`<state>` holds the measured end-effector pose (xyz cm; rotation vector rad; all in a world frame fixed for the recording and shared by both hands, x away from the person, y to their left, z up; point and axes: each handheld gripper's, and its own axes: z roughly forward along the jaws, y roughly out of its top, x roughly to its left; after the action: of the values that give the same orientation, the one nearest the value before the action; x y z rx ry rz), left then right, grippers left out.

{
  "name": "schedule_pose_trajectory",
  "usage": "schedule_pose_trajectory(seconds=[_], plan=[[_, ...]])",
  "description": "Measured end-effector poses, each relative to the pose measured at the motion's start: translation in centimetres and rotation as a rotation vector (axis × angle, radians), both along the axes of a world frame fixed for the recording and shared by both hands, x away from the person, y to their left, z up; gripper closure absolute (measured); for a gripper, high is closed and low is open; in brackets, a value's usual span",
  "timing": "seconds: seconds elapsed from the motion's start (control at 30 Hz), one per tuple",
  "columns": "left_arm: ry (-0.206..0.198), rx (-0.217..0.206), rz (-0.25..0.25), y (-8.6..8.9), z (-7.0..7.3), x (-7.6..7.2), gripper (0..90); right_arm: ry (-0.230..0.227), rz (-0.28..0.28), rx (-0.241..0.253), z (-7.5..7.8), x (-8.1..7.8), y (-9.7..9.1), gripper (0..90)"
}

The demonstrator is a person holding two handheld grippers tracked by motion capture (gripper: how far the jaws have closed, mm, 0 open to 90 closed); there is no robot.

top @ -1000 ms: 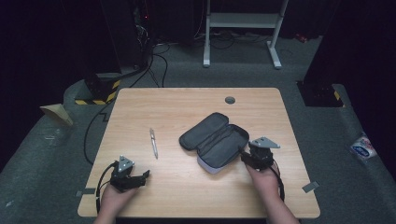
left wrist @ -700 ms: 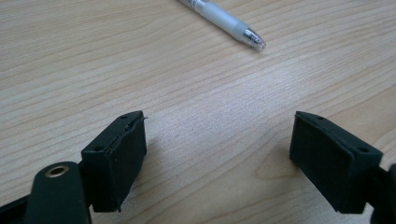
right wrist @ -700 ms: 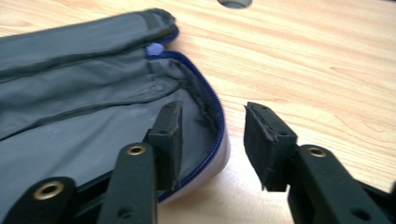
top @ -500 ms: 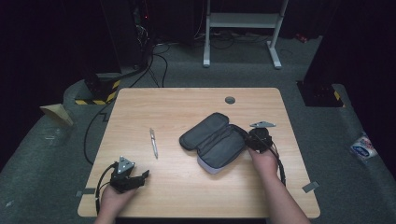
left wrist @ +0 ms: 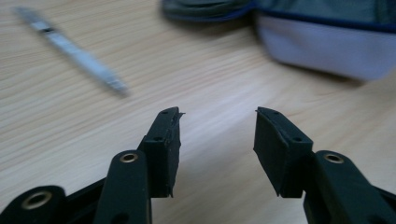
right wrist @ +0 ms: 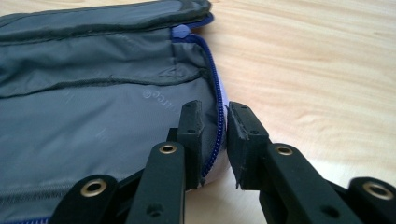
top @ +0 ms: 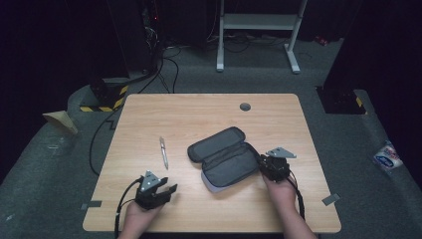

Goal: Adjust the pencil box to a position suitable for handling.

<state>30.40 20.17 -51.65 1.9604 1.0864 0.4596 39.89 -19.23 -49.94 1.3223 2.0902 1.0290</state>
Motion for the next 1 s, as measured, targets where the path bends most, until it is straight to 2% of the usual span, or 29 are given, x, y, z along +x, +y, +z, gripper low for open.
schedule_pose_trajectory(seconds=[0.1,0.2,0.3,0.37,0.4,0.43,0.5,0.53,0.7,0.77,1.0], plan=[[-0.001,0.001,-0.061,-2.3,-0.1,-0.6,46.2,-0.008,0.007,0.016,-0.1,-1.2,0.1,73.0],[0.007,-0.016,-0.091,-4.3,-0.3,-0.9,41.8,-0.022,0.013,0.029,0.0,-2.1,0.2,72.8],[-0.007,-0.01,-0.099,-5.9,-0.4,-1.0,36.4,-0.03,0.028,0.031,-0.1,-2.6,0.4,72.3],[-0.011,-0.002,-0.085,-6.6,-0.6,-0.9,34.8,-0.029,0.037,0.045,-0.3,-3.0,0.6,71.7],[-0.008,-0.012,-0.076,-6.8,-0.6,-0.9,34.0,-0.03,0.043,0.053,-0.4,-3.2,0.6,71.6],[-0.009,-0.009,-0.076,-6.9,-0.6,-0.9,33.8,-0.022,0.045,0.063,-0.4,-3.4,0.7,71.5],[-0.019,0.004,-0.07,-6.8,-0.6,-1.0,34.3,-0.026,0.064,0.051,-0.5,-3.8,1.1,71.1],[-0.017,0.0,-0.062,-6.8,-0.5,-1.0,35.5,-0.024,0.071,0.052,-0.4,-3.9,1.2,70.9],[-0.028,0.038,-0.045,-6.0,-0.3,-0.8,43.7,-0.013,0.098,0.058,-0.7,-4.5,1.7,70.1],[-0.019,0.036,-0.032,-5.6,-0.2,-0.7,46.7,-0.011,0.112,0.059,-0.7,-4.7,2.0,69.4],[-0.031,0.046,0.0,-4.6,0.0,-0.1,50.8,-0.004,0.137,0.068,-0.8,-5.3,2.6,68.2]])
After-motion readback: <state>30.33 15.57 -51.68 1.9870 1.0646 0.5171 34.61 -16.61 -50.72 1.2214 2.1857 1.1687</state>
